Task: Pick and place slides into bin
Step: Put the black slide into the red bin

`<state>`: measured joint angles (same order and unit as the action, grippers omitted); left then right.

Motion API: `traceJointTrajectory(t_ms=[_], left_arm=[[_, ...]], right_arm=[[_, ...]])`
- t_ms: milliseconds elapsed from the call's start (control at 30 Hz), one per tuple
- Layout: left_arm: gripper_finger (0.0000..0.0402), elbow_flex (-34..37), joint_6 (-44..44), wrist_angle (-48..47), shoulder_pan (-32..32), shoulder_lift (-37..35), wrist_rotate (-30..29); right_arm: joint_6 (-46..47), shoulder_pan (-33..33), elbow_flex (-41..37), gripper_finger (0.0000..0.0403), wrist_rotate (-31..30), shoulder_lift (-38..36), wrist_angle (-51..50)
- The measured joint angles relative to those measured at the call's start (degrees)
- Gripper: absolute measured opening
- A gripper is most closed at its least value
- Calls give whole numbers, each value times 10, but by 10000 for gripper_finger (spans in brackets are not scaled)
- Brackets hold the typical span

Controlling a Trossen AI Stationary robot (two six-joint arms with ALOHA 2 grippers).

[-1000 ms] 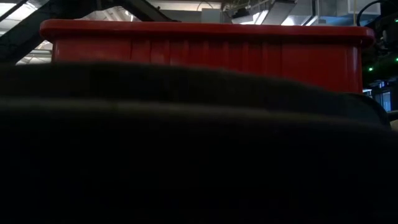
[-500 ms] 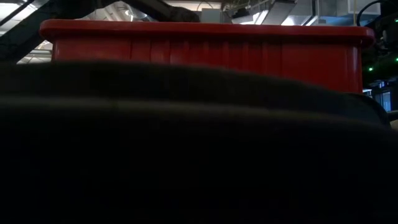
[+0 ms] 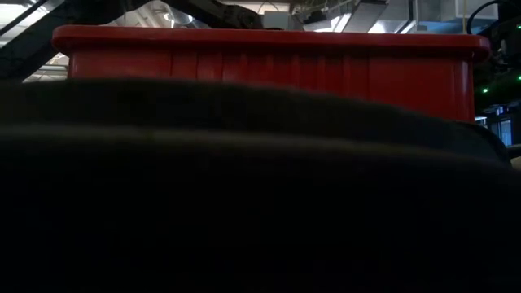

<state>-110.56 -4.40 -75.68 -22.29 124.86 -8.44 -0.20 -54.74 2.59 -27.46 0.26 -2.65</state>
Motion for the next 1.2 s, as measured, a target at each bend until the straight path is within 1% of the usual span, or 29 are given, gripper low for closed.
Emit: traceJointTrajectory(t_ms=[33, 133, 167, 400, 500, 633, 733, 867, 1033, 1200], left_arm=[[260, 0, 0, 0, -3, 0, 6], [260, 0, -7, -4, -10, 0, 55], [260, 0, -12, -4, -11, 0, 63], [260, 2, -20, 7, -21, 0, 49], [260, 20, -21, 28, -27, 0, 50], [260, 46, -26, 32, -33, 0, 52], [260, 54, -26, 35, -38, 0, 53], [260, 67, -26, 61, -46, 0, 55], [260, 68, -20, 71, -50, 0, 54], [260, 68, -18, 71, -50, 0, 39]], right_arm=[[0, 0, 0, 320, 0, 0, 0], [0, 0, 0, 320, 0, 0, 0], [0, 0, 0, 320, 0, 0, 0], [0, 0, 0, 320, 0, 0, 0], [0, 0, 0, 320, 0, 0, 0], [-1, 0, 0, 320, 0, 0, 0], [-1, 0, 0, 320, 0, 0, 0], [-1, 0, 0, 320, 0, 0, 0], [-1, 0, 0, 320, 0, 0, 0], [-1, 0, 0, 320, 0, 0, 0]])
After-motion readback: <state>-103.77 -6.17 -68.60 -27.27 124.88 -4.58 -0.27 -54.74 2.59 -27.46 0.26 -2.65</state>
